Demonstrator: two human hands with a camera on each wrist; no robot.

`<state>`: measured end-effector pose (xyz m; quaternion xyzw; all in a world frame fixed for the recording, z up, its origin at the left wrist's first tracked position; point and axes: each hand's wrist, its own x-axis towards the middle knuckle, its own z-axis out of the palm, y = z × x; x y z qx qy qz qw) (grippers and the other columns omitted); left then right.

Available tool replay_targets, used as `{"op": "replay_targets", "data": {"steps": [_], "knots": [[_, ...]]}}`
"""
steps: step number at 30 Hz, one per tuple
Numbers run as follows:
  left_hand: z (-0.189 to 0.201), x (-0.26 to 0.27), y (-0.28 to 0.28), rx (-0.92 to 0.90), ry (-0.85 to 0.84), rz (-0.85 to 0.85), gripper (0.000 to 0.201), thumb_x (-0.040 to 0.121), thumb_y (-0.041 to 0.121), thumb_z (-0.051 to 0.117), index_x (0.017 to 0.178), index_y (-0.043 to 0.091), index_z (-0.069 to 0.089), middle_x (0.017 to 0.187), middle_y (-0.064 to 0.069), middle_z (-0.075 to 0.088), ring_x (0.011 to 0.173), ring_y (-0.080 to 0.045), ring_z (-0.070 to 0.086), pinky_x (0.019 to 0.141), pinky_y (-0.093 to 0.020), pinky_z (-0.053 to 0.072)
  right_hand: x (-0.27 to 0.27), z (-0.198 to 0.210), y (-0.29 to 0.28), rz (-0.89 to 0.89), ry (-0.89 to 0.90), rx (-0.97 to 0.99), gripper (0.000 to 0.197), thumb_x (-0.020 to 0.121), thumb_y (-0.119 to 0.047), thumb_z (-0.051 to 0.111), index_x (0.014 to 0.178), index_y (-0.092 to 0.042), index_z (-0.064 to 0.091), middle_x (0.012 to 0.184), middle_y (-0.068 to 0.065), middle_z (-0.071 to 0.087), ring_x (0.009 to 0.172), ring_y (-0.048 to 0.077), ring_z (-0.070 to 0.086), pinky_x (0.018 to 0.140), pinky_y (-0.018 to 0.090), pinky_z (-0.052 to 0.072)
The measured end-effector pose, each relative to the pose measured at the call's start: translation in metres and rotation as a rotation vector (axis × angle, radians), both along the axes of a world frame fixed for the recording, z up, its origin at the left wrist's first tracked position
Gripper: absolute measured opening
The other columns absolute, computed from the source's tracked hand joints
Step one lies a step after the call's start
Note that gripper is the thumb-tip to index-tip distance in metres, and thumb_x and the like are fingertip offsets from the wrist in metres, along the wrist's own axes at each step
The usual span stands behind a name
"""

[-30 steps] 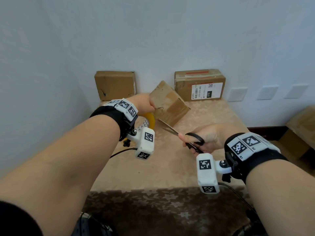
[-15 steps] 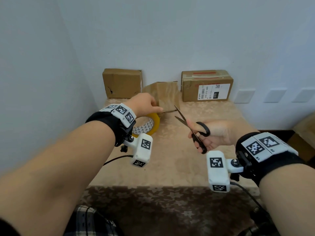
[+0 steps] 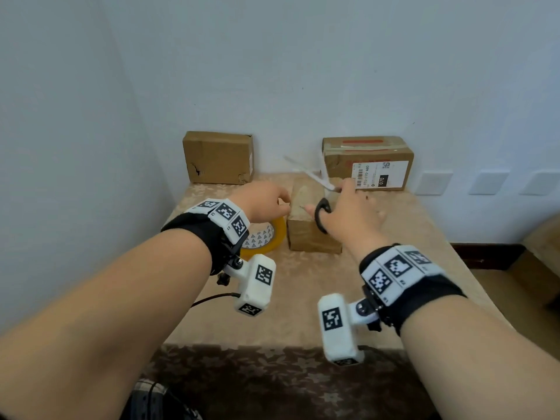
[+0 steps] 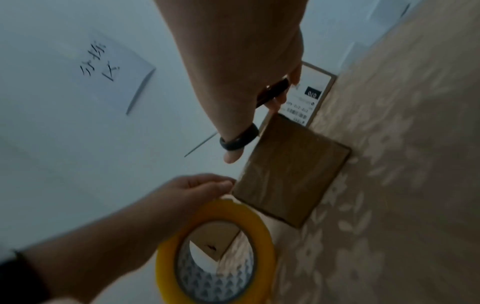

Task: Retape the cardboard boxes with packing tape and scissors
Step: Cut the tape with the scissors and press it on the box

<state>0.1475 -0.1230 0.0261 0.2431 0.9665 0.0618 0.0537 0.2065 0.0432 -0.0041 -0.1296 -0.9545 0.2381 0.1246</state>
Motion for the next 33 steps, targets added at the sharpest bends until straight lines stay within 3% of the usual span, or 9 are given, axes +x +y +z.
{"op": "replay_targets", "data": {"steps": [2,6,16,23,27,30,33], "knots": [[0.0,-0.001,-0.005,0.021,-0.005,-0.004,0.034,0.096,0.039,0.045,0.121,0.022,0.06,0.119,0.001,0.064,0.104,-0.015,0.059,0.083,-0.028,0.046,-0.004,-0.007,-0.011,-0.024,-0.038,0.074,0.069,0.083,-0.065,0.053,0.131,-0.019,0.034,0.131,0.011,0.051,0.123,0.035,0.042,0.095,0.051,0.033],[0.003,0.0,-0.021,0.035,-0.052,-0.011,0.041,0.093,0.049,0.05,0.12,0.021,0.06,0.123,0.0,0.061,0.108,-0.016,0.055,0.083,-0.026,0.04,-0.012,-0.007,-0.027,-0.012,0.013,0.095,0.057,0.086,-0.052,0.052,0.129,-0.019,0.035,0.133,0.013,0.048,0.123,0.036,0.041,0.097,0.052,0.031],[0.006,0.005,-0.052,0.147,-0.022,-0.008,0.048,0.085,0.052,0.061,0.126,0.027,0.059,0.133,0.004,0.056,0.122,-0.015,0.049,0.091,-0.025,0.035,-0.032,-0.017,-0.008,0.092,-0.08,-0.12,0.054,0.088,-0.04,0.056,0.134,-0.024,0.031,0.14,0.012,0.035,0.131,0.033,0.028,0.105,0.05,0.034],[0.015,0.004,-0.05,0.04,0.009,-0.052,0.046,0.086,0.051,0.06,0.127,0.028,0.059,0.13,0.005,0.057,0.118,-0.015,0.05,0.086,-0.024,0.036,-0.033,-0.017,0.004,0.219,-0.045,-0.227,0.058,0.087,-0.041,0.065,0.133,-0.022,0.035,0.136,0.01,0.038,0.128,0.029,0.03,0.105,0.041,0.031],[0.009,0.006,-0.045,-0.033,0.031,-0.071,0.05,0.087,0.051,0.058,0.13,0.025,0.056,0.128,0.004,0.058,0.114,-0.016,0.053,0.082,-0.025,0.04,-0.03,-0.007,-0.001,0.216,-0.076,-0.077,0.063,0.087,-0.051,0.061,0.134,-0.018,0.036,0.133,0.016,0.042,0.124,0.033,0.037,0.099,0.042,0.038],[0.002,0.008,-0.043,-0.015,0.047,-0.056,0.057,0.085,0.052,0.061,0.133,0.023,0.052,0.13,0.002,0.058,0.115,-0.017,0.054,0.09,-0.03,0.044,-0.026,-0.003,-0.02,0.118,-0.049,-0.011,0.075,0.082,-0.066,0.052,0.132,-0.012,0.034,0.128,0.021,0.043,0.119,0.039,0.041,0.097,0.049,0.042],[0.001,0.008,-0.045,0.011,0.037,-0.04,0.069,0.08,0.054,0.066,0.137,0.02,0.047,0.135,0.0,0.054,0.121,-0.019,0.051,0.095,-0.031,0.041,-0.027,-0.008,-0.044,0.041,-0.087,0.117,0.072,0.082,-0.058,0.055,0.13,-0.011,0.031,0.132,0.025,0.04,0.124,0.042,0.036,0.101,0.057,0.036]]}}
